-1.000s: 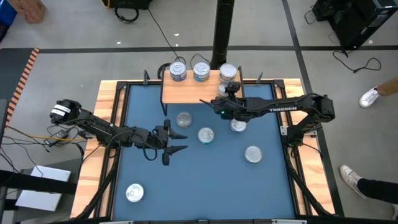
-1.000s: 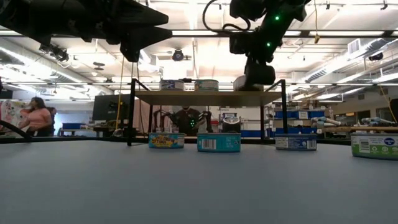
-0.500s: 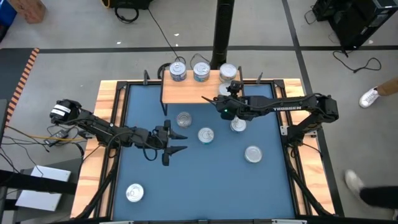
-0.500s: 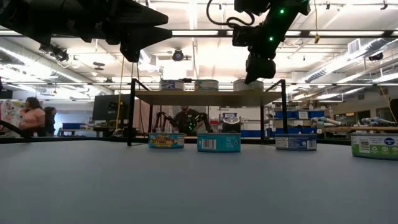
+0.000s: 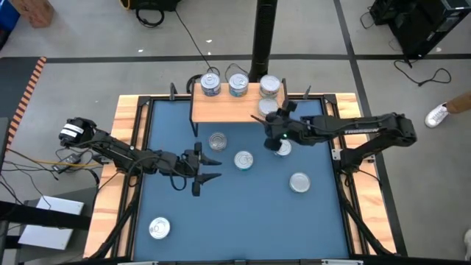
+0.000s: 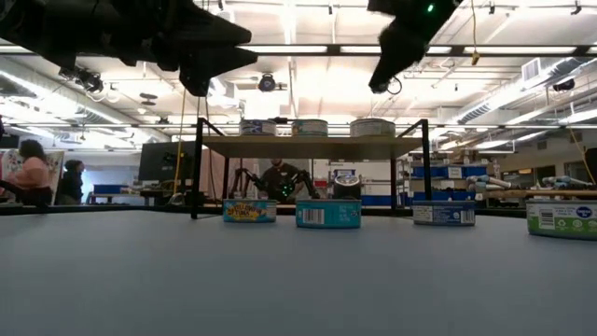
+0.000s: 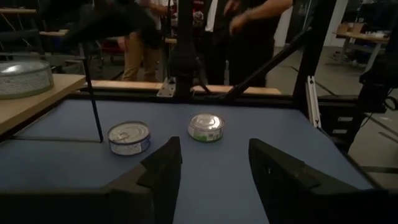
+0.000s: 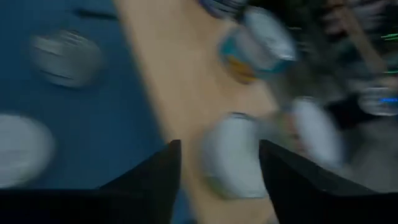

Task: Stack canned seafood by type on shelf
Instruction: Put the light blue tuna can on the shelf aligned with the other light blue tuna can

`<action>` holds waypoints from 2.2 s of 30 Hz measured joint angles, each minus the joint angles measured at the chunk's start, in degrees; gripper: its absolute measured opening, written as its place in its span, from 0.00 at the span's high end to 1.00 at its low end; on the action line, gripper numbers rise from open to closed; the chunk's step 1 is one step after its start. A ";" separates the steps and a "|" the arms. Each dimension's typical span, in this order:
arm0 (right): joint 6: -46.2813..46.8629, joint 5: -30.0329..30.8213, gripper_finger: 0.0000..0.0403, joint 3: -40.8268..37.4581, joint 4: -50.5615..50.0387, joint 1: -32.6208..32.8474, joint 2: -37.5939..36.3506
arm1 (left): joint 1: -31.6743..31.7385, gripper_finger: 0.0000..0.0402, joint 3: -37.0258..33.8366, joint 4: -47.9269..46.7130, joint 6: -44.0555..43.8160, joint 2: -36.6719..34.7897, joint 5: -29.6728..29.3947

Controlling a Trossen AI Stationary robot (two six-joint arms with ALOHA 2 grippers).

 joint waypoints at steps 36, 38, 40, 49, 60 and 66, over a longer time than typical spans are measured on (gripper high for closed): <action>20.98 0.42 0.99 -20.89 44.11 15.81 19.92 | -2.62 0.98 0.02 -4.41 8.59 2.91 -0.22; 19.73 -1.88 0.99 -19.72 44.00 14.02 20.97 | -2.64 0.99 0.02 -5.17 8.59 2.91 -0.48; 18.86 -4.25 0.99 -18.86 43.90 12.46 22.11 | -2.64 0.99 0.02 -5.68 8.57 2.91 -0.53; 18.62 -14.05 0.99 -16.83 40.93 10.02 25.35 | -2.67 0.99 0.02 -6.71 8.56 2.91 -0.26; 21.63 -21.36 0.99 -16.63 40.48 11.68 25.01 | -2.97 0.99 1.52 -7.92 8.72 5.87 1.27; 21.63 -23.55 0.99 -15.80 39.84 14.45 24.79 | -2.97 0.99 1.84 -7.62 8.81 6.64 0.83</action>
